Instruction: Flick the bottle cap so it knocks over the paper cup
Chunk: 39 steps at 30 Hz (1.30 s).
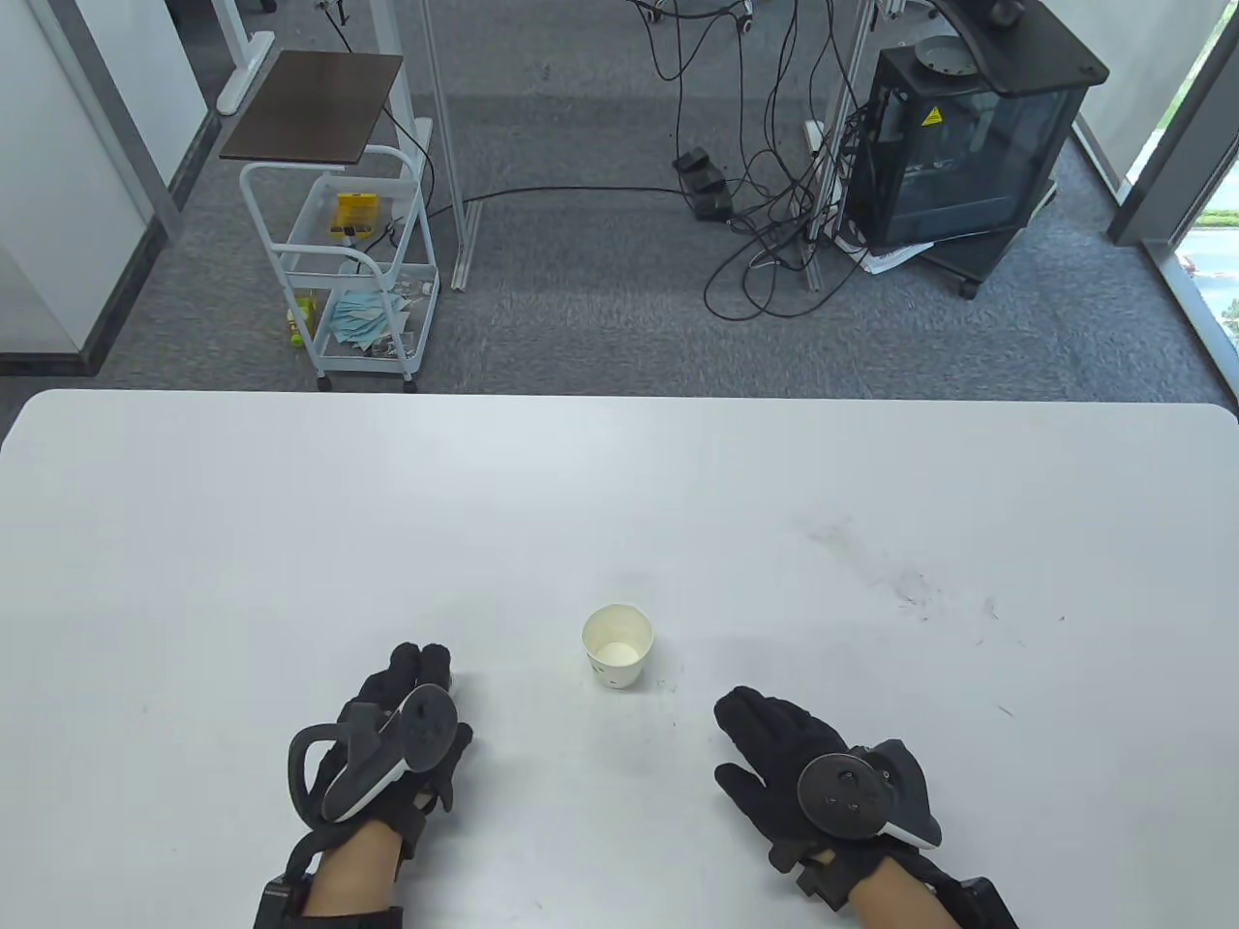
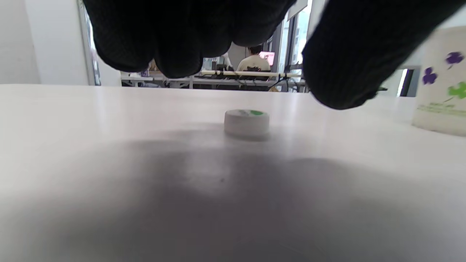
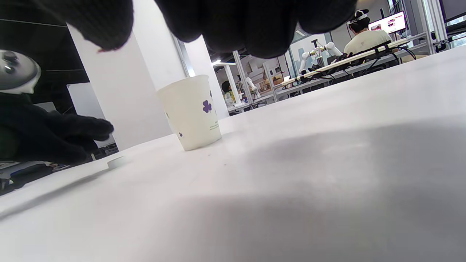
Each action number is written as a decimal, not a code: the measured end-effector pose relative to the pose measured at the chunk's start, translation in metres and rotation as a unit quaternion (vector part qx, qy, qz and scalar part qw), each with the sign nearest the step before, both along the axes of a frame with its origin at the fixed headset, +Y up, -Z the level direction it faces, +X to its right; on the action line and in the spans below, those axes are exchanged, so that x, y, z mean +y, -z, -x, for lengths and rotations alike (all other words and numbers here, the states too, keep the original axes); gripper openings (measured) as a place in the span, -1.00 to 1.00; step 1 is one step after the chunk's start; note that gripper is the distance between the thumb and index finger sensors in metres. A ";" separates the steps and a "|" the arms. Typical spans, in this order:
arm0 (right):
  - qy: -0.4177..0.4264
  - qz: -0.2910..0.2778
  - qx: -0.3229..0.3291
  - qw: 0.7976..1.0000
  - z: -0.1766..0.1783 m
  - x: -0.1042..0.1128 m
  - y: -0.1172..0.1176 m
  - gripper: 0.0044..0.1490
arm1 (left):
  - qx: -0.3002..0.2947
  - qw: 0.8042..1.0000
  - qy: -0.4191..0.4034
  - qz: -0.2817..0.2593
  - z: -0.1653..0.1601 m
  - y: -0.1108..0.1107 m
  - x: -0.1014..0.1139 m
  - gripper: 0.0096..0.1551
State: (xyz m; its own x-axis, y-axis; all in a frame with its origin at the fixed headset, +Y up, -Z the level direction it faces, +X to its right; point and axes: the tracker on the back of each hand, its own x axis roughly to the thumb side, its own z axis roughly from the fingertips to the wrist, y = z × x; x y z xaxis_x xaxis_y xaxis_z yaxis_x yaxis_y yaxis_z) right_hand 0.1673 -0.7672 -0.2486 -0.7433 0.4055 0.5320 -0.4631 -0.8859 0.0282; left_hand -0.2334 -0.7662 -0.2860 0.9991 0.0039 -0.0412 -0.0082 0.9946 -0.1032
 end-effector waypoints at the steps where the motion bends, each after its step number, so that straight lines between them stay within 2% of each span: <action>1: 0.002 -0.001 0.002 1.000 0.000 0.001 0.000 -0.16 | 0.004 1.000 -0.003 0.003 0.000 0.004 -0.002 0.02; 6: 0.002 0.001 0.013 1.000 0.005 0.001 -0.001 -0.17 | 0.048 0.998 -0.018 0.043 -0.002 0.029 -0.017 -0.05; 8: 0.002 0.001 0.014 1.000 0.006 0.001 -0.001 -0.17 | 0.067 0.996 -0.007 0.066 -0.002 0.036 -0.025 -0.15; 10: 0.007 0.000 0.011 1.000 0.004 0.001 0.000 -0.17 | 0.061 0.996 0.005 0.059 -0.003 0.039 -0.029 -0.30; 13: 0.009 0.001 0.007 1.000 0.002 0.002 0.001 -0.18 | 0.024 0.999 0.017 0.042 -0.016 0.031 -0.026 -0.33; 17: 0.012 0.008 -0.006 1.000 -0.003 0.000 0.002 -0.18 | -0.076 0.997 -0.015 0.010 -0.053 0.008 -0.021 -0.31; 24: 0.014 0.025 -0.032 0.999 -0.011 -0.005 0.004 -0.18 | -0.196 0.979 -0.043 0.029 -0.128 -0.025 -0.024 -0.28; 27: 0.002 0.026 -0.031 0.999 -0.010 -0.006 0.002 -0.19 | -0.212 0.977 -0.007 0.032 -0.147 -0.024 -0.027 -0.27; 33: 0.002 0.032 -0.025 0.999 -0.008 -0.007 0.001 -0.19 | -0.223 0.974 0.000 0.041 -0.164 -0.016 -0.030 -0.25; 36: 0.005 0.040 -0.020 0.999 -0.007 -0.009 0.003 -0.19 | -0.232 0.972 0.010 0.040 -0.164 -0.019 -0.030 -0.20; 39: 0.002 0.049 -0.016 0.999 -0.007 -0.010 0.005 -0.18 | -0.239 0.970 -0.040 0.026 -0.150 -0.025 -0.025 -0.13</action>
